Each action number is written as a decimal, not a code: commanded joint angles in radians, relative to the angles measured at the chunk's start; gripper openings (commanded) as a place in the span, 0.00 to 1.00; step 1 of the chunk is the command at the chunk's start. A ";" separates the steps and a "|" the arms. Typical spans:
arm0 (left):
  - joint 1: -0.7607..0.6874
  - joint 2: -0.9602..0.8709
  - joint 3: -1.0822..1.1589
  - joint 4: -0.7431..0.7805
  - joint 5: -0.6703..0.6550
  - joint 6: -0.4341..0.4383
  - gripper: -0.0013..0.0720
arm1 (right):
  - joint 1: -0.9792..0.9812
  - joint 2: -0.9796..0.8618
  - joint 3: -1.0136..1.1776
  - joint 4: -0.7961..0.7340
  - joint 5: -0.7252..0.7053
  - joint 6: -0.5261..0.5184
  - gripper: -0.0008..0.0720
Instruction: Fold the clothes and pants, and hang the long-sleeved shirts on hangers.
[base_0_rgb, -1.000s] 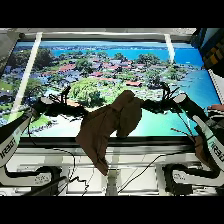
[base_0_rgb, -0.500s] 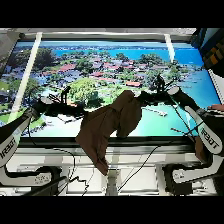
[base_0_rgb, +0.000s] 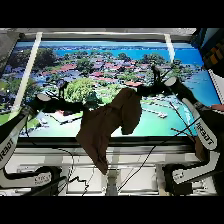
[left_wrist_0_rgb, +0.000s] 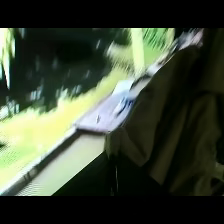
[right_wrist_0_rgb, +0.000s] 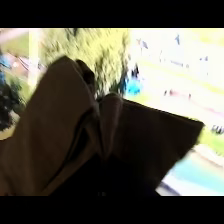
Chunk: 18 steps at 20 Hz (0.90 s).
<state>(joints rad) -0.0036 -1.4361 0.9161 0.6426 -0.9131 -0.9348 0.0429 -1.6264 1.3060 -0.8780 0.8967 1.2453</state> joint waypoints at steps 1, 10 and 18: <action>0.046 0.052 0.166 0.002 0.010 0.001 0.03 | -0.039 0.061 0.180 -0.137 0.082 0.000 0.04; 0.156 0.239 0.443 0.003 0.368 0.001 0.03 | -0.187 0.311 0.321 -0.329 0.167 0.001 0.04; 0.156 0.403 0.443 0.013 0.529 0.002 0.03 | -0.192 0.556 0.321 -0.360 0.185 -0.006 0.04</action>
<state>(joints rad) 0.1501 -1.0912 1.3556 0.6415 -0.4507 -0.9337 -0.1459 -1.1576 1.6253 -1.2182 1.0657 1.2415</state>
